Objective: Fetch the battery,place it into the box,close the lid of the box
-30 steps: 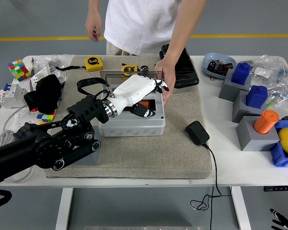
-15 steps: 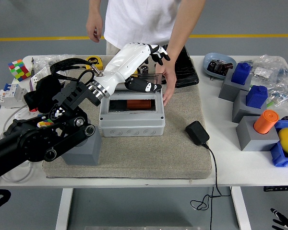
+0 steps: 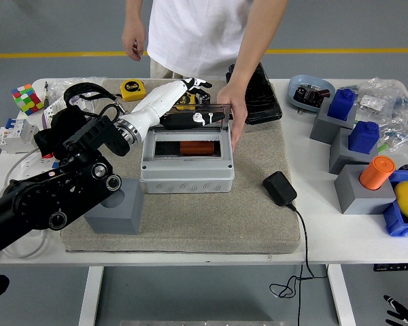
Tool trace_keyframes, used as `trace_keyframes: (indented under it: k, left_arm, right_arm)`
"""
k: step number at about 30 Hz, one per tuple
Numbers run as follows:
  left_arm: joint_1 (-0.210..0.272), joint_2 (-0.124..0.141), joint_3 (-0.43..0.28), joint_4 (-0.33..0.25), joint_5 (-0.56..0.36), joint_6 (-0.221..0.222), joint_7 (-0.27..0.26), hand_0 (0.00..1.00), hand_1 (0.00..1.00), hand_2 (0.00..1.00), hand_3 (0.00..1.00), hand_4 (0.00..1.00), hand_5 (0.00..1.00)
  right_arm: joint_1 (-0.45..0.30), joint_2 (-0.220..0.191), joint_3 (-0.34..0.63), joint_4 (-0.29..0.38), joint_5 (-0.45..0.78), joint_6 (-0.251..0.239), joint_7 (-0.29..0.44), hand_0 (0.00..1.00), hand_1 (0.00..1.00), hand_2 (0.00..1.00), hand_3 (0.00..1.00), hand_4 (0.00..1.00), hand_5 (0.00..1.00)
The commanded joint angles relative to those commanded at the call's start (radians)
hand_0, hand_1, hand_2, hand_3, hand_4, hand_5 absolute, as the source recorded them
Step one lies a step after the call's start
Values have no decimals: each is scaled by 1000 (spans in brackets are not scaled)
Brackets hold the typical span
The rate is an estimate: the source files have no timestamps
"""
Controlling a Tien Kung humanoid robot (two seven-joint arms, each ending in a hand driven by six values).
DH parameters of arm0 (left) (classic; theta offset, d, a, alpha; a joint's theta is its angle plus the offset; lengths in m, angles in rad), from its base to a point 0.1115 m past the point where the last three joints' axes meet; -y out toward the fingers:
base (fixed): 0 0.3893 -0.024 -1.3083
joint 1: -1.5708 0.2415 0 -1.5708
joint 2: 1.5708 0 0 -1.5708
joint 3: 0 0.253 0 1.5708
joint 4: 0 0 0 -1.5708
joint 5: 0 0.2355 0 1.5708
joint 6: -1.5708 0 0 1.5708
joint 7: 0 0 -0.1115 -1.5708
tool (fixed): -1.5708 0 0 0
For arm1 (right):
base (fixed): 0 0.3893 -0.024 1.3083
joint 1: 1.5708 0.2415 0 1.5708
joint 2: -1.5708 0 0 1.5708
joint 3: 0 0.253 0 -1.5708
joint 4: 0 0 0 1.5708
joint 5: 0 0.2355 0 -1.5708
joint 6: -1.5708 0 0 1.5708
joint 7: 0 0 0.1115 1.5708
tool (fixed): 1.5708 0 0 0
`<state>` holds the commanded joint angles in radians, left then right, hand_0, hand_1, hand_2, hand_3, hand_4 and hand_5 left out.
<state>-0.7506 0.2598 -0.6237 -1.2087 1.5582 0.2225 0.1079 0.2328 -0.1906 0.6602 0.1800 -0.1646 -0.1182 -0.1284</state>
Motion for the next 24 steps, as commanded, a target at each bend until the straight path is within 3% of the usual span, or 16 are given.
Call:
trace_keyframes:
  k: [2, 3, 17, 24]
  left_arm:
    - [9, 8, 8, -16, -5, -2, 9, 734, 832, 804, 831, 998, 998]
    - [13, 11, 11, -22, -6, -2, 12, 698, 784, 770, 815, 998, 998]
    - [120, 87, 28, -163, -2, -6, 30, 688, 773, 752, 798, 998, 984]
    - [182, 106, 16, -187, -6, -9, 30, 678, 765, 743, 797, 998, 976]
  right_arm:
    - [-1, 0, 1, 0, -2, 0, -1, 634, 689, 668, 546, 909, 483]
    - [-1, -1, 1, 0, -2, 0, -1, 634, 689, 668, 545, 908, 484]
    - [-5, -2, 7, 0, -4, 1, 2, 634, 689, 668, 545, 908, 481]
    - [-4, -3, 14, 0, -4, 0, 4, 634, 689, 668, 546, 908, 481]
